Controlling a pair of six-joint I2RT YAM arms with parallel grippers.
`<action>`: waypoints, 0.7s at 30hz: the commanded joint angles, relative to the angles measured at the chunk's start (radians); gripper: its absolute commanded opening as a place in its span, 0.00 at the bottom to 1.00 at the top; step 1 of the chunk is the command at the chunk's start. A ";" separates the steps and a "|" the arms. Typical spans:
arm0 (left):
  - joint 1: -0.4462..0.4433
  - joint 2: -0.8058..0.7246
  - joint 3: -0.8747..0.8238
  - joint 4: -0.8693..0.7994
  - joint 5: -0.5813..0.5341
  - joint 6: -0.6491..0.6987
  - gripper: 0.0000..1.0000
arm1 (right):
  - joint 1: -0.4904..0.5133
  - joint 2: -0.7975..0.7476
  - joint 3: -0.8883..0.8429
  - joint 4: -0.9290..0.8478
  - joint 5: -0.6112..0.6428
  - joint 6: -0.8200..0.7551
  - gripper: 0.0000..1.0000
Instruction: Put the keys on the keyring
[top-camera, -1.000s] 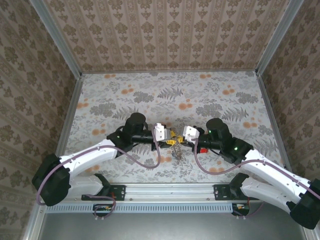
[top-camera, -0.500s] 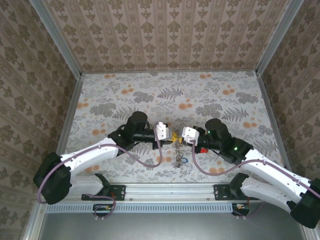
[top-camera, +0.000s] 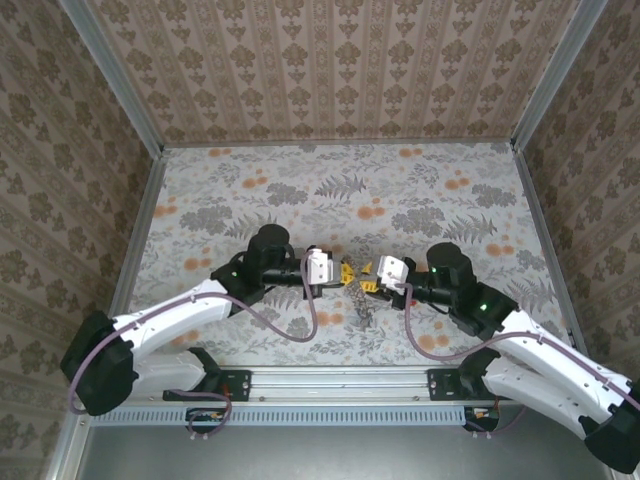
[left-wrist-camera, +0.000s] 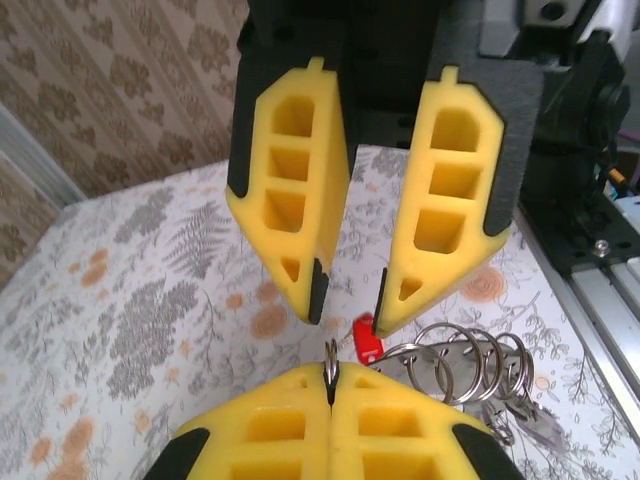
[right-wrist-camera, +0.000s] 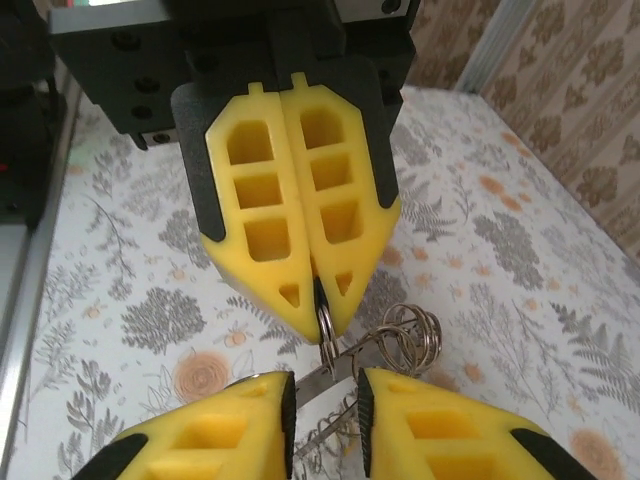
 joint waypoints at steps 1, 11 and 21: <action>0.005 -0.041 -0.011 0.140 0.108 0.008 0.00 | -0.036 -0.026 -0.026 0.095 -0.130 0.078 0.28; 0.007 -0.027 -0.022 0.238 0.194 -0.041 0.00 | -0.053 -0.013 0.006 0.101 -0.256 0.077 0.20; 0.004 0.004 -0.010 0.259 0.233 -0.062 0.00 | -0.053 -0.011 -0.016 0.184 -0.271 0.094 0.22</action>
